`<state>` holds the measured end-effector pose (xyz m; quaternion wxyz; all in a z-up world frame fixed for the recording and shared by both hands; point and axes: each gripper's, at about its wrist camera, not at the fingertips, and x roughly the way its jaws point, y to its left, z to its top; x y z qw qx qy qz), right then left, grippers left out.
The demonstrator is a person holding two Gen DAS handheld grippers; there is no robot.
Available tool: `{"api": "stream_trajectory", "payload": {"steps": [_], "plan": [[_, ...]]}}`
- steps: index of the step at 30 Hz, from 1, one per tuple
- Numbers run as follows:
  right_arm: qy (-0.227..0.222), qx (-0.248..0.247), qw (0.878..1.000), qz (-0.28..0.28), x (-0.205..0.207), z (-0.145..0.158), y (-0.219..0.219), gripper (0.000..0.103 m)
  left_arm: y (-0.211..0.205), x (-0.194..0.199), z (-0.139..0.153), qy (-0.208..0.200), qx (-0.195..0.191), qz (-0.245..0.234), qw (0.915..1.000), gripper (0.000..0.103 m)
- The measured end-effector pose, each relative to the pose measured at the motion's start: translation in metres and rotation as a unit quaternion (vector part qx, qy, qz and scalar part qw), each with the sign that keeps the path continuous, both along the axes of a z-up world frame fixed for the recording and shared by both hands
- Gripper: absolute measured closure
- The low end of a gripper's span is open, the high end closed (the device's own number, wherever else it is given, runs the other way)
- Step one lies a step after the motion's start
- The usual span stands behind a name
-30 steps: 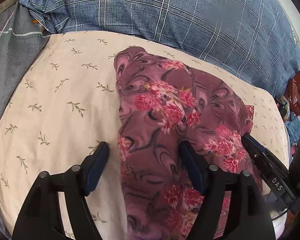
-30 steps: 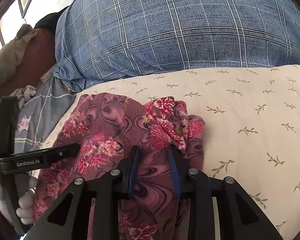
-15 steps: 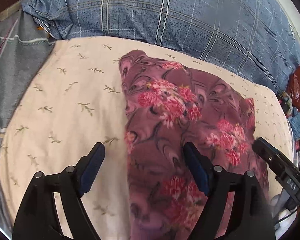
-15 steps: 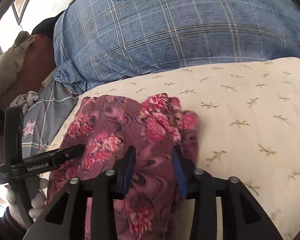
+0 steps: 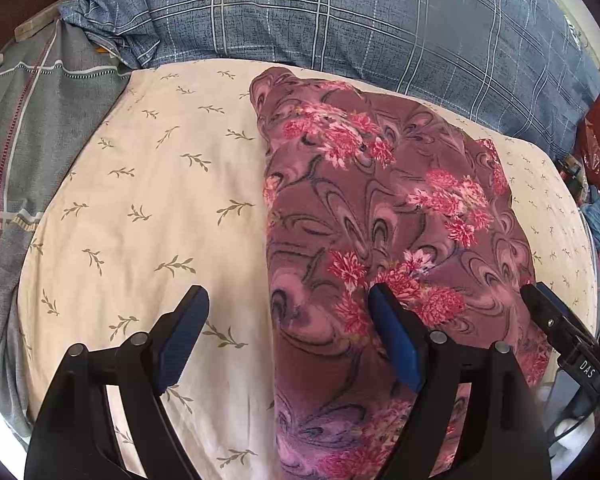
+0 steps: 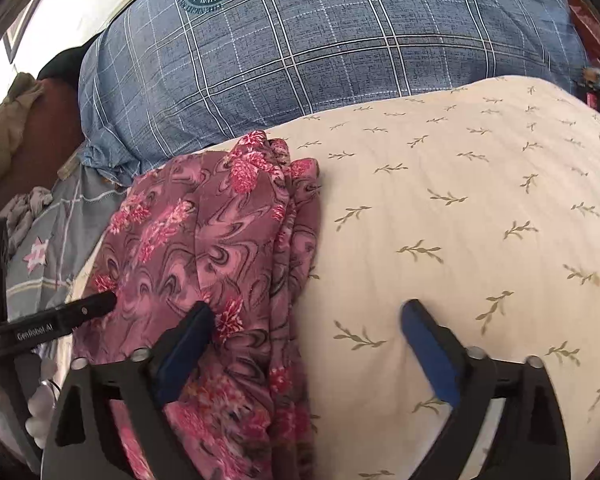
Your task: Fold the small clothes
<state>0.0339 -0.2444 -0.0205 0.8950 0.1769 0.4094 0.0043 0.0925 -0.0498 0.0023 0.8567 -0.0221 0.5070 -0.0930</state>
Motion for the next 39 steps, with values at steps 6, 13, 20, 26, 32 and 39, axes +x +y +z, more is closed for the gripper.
{"api": "stream_trajectory", "payload": {"steps": [6, 13, 20, 26, 32, 39], "plan": [[0.036, 0.014, 0.999, -0.005, 0.008, 0.0, 0.0, 0.0, 0.001, -0.001, -0.002, 0.006, -0.003, 0.011, 0.9999, 0.016], [0.043, -0.017, 0.999, -0.017, -0.003, 0.004, 0.003, 0.002, 0.01, -0.005, 0.001, 0.022, -0.03, 0.007, 0.9993, 0.017], [-0.001, 0.049, 0.998, -0.033, 0.021, 0.038, -0.019, 0.008, 0.034, 0.014, 0.029, 0.007, -0.066, 0.028, 0.9974, 0.017], [0.036, 0.067, 0.997, -0.008, 0.079, 0.023, 0.005, 0.03, 0.024, 0.055, 0.033, 0.024, -0.088, 0.037, 0.9952, 0.017], [0.041, 0.059, 0.997, -0.006, 0.096, 0.014, 0.011, 0.093, 0.004, 0.089, 0.011, 0.044, -0.052, 0.042, 0.9968, 0.017], [0.039, 0.108, 0.993, 0.0, 0.084, 0.016, -0.011, 0.086, 0.013, 0.093, 0.008, 0.062, -0.069, 0.035, 0.9951, 0.016]]}}
